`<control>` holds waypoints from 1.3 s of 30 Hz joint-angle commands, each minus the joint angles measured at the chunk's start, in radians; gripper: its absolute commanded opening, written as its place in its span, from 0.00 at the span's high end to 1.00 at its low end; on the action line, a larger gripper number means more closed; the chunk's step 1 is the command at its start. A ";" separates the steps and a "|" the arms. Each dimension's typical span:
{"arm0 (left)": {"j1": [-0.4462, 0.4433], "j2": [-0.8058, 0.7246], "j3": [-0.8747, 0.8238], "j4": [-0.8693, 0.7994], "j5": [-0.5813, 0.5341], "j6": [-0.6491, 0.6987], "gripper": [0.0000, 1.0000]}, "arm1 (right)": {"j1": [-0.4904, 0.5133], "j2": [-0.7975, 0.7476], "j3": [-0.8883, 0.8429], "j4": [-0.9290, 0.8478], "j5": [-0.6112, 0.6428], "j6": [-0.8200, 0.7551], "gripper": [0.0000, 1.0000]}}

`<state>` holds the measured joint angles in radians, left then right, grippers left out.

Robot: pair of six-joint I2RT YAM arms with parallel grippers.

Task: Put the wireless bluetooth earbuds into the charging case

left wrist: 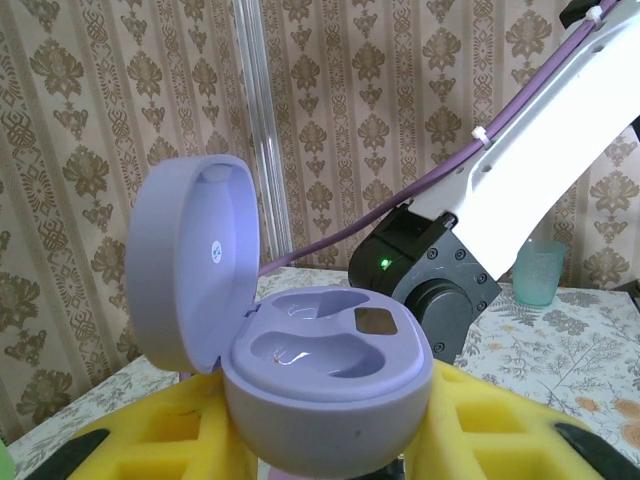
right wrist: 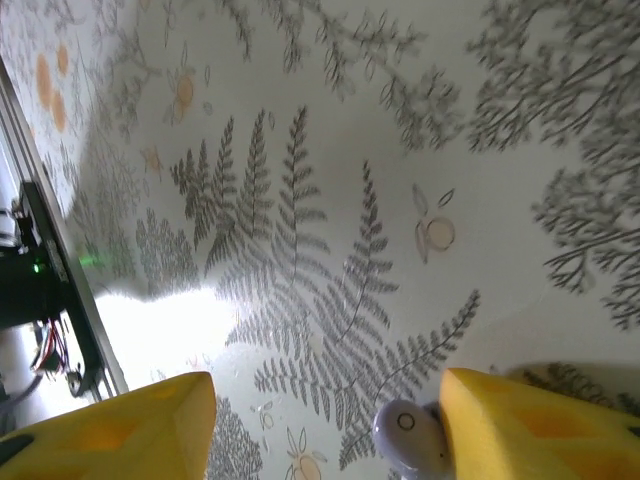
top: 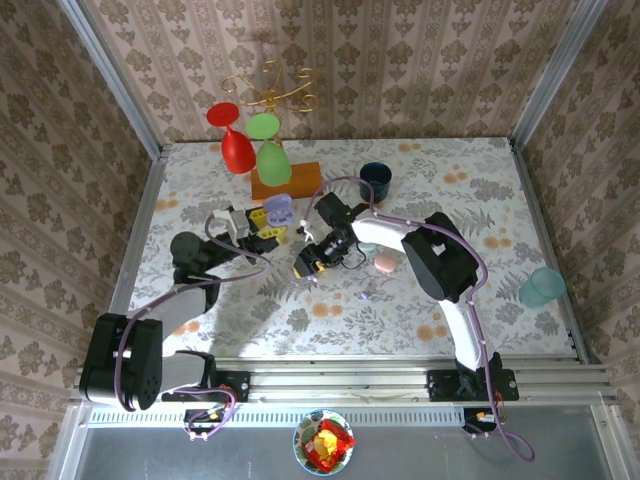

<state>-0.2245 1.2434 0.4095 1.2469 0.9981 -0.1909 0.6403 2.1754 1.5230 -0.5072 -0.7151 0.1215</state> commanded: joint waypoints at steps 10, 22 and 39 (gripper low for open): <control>0.009 0.002 0.003 0.037 0.020 -0.025 0.64 | 0.005 0.011 -0.010 -0.111 0.037 -0.078 0.51; 0.055 0.011 -0.002 0.036 -0.076 -0.025 0.64 | 0.020 -0.154 -0.090 0.006 0.230 -0.010 0.45; 0.263 0.008 0.006 0.035 -0.194 -0.077 0.65 | 0.346 -0.170 0.050 -0.365 1.035 -0.110 0.48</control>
<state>0.0189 1.2686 0.4107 1.2469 0.8318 -0.2424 0.9489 1.9572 1.5219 -0.7441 0.1230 0.0505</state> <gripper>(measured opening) 0.350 0.520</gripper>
